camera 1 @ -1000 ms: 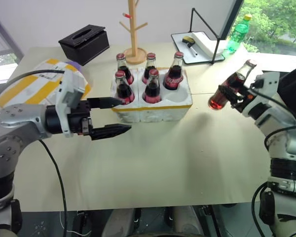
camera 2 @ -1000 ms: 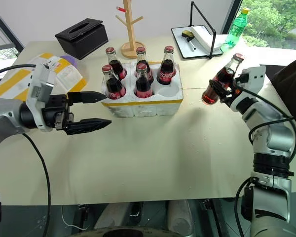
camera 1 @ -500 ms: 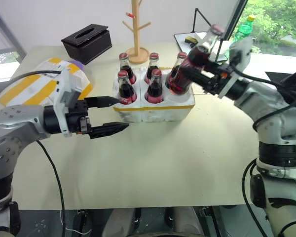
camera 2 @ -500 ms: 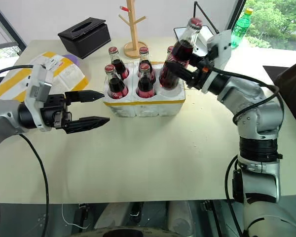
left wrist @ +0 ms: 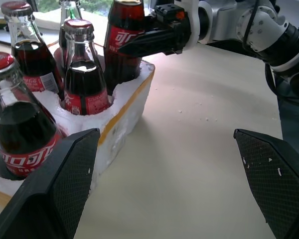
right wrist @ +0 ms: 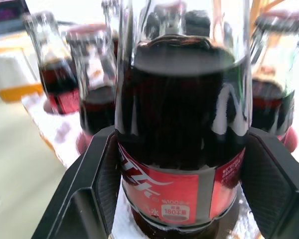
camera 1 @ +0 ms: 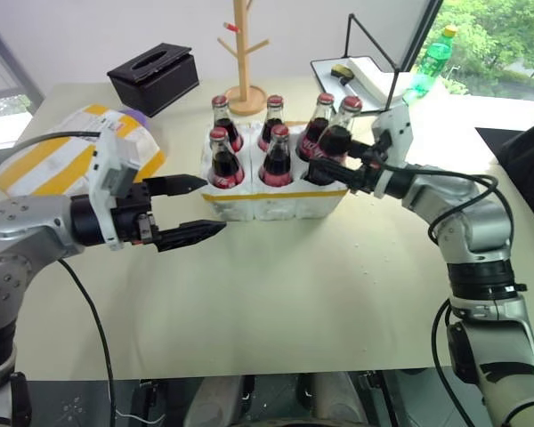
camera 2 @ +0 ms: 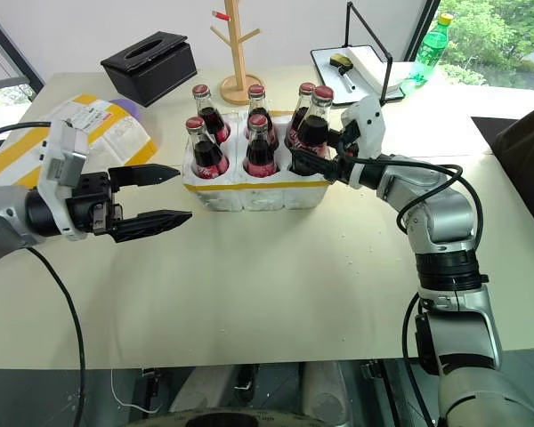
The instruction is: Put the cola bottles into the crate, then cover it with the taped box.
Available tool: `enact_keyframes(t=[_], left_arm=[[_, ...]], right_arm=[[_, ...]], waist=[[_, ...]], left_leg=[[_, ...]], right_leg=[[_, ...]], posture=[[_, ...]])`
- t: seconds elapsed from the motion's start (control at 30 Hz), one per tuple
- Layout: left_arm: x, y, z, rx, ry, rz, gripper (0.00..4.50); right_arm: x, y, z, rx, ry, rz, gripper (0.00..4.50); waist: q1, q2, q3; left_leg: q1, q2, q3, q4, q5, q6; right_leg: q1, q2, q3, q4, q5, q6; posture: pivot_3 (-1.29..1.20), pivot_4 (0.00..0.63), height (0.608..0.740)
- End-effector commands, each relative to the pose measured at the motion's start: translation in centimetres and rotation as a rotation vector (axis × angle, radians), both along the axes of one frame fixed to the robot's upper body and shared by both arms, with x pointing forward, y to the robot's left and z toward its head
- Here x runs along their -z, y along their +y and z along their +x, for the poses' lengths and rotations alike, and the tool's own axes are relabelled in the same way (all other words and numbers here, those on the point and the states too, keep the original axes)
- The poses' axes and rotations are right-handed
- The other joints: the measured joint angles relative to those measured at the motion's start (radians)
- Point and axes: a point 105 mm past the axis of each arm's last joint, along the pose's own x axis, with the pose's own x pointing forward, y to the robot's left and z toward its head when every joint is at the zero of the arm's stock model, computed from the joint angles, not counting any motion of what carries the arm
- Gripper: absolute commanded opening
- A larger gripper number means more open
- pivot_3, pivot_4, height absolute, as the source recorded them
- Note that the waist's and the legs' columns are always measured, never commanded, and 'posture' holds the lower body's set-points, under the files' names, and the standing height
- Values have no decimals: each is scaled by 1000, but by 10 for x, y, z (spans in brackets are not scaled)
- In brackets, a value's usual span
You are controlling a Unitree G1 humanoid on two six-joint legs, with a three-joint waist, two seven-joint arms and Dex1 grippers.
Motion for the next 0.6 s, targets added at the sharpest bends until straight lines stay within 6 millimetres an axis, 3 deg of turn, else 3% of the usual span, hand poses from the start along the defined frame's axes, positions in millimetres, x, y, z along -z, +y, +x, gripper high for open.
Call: enact_keyframes(t=[0.03, 0.07, 0.13, 0.33, 0.53, 0.6], left_arm=[[-11, 1, -2, -5, -68, 12, 4500], [-11, 2, -2, -7, -69, 13, 4500], [-10, 2, -2, -11, -70, 16, 4500], [-7, 21, 2, -140, -104, 64, 4500], [2, 70, 6, -436, -200, 261, 4500], [8, 99, 5, -586, -257, 413, 4500]], right_arm=[[2, 12, 2, -48, -5, -11, 2716], [4, 12, 5, -40, 10, -11, 3748], [7, 12, 9, -28, 29, -9, 4446], [-13, -2, 7, -21, -5, 9, 4446], [-52, -31, -13, -45, -74, 19, 4446], [-69, -42, -22, -56, -65, 62, 4446]], waist=[[-1, 0, 0], [-1, 0, 0], [-4, 0, 0], [-16, 0, 0], [-15, 0, 0], [-15, 0, 0]], left_leg=[[0, 0, 0, 0, 0, 0], [0, 0, 0, 0, 0, 0], [0, 0, 0, 0, 0, 0], [0, 0, 0, 0, 0, 0], [0, 0, 0, -2, -1, 1], [0, 0, 0, -3, -2, 3]], right_leg=[[0, 0, 0, 0, 0, 0], [0, 0, 0, 0, 0, 0], [0, 0, 0, 0, 0, 0], [0, 0, 0, 0, 0, 0], [0, 0, 0, -1, 0, 0], [0, 0, 0, -1, 0, 0]], posture=[[0, 150, 736], [0, 150, 736], [0, 150, 736], [0, 150, 736], [0, 150, 736], [0, 150, 736]])
